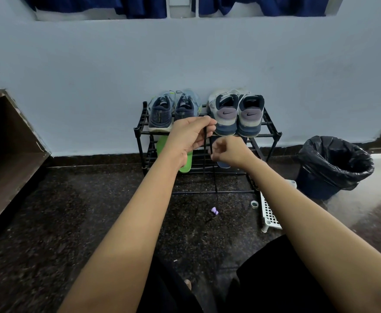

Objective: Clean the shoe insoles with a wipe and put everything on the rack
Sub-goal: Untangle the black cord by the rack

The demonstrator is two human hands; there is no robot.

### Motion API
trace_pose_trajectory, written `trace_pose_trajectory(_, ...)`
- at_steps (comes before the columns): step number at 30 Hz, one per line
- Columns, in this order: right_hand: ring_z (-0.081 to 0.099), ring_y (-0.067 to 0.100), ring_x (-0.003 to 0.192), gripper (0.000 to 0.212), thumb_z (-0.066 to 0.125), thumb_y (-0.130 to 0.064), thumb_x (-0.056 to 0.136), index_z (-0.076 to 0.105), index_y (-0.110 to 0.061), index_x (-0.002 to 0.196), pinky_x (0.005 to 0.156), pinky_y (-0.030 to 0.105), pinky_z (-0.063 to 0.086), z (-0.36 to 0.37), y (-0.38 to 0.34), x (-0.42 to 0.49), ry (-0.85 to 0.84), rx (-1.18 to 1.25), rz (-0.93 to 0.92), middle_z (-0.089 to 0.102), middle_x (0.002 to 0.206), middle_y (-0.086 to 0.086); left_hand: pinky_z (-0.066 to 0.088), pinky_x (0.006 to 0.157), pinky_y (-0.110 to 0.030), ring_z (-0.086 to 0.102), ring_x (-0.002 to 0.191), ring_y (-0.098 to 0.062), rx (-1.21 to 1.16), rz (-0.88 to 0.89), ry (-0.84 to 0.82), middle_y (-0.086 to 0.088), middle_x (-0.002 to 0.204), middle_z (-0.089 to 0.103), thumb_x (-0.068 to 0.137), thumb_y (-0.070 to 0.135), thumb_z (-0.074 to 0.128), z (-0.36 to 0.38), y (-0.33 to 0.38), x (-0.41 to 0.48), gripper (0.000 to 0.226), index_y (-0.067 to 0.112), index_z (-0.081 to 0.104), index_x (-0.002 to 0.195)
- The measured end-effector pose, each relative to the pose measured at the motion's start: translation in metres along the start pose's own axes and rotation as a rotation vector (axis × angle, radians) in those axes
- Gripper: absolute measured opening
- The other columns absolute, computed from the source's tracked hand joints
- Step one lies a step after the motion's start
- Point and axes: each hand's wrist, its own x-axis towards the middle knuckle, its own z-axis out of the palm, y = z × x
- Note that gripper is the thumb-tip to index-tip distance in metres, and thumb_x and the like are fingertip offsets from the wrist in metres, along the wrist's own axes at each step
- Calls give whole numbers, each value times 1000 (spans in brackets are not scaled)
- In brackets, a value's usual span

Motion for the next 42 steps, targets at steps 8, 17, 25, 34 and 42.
trace_pose_trajectory(8,46,6,61,9,67,-14,81,65,-10,73,58,25,37,-6,-22,-3,267,325,-195,62,63,11,54,66,-15,64,74,-8,-8,-5,4,5,74,71,96,19,59,3,-1,2,16,14,73,89)
trace_pose_trajectory(17,47,4,57,28,71,-10,76,51,-19,59,58,21,39,-7,-6,-3,-9,73,-5,52,57,-10,56,67,-16,65,67,-2,-21,-8,2,7,73,72,96,21,60,2,0,0,16,16,73,88)
trace_pose_trajectory(25,43,4,62,7,58,-5,77,64,-9,76,57,23,36,-10,-25,-4,277,367,-248,58,64,3,54,76,-21,63,69,-4,-30,-36,-20,7,71,71,96,21,60,3,-2,3,16,16,73,89)
trace_pose_trajectory(34,53,2,61,12,73,-12,76,67,-12,66,61,20,39,-5,1,-1,1,15,77,66,69,-4,54,83,-24,67,73,-6,-108,-44,-57,4,76,74,95,20,60,2,-2,1,17,16,73,86)
trace_pose_trajectory(42,48,2,61,32,57,3,74,61,-29,71,55,17,38,-16,-33,-8,276,449,-291,60,61,-9,55,79,-21,68,69,-4,-115,-38,-61,4,76,74,95,20,60,1,-3,4,15,15,74,90)
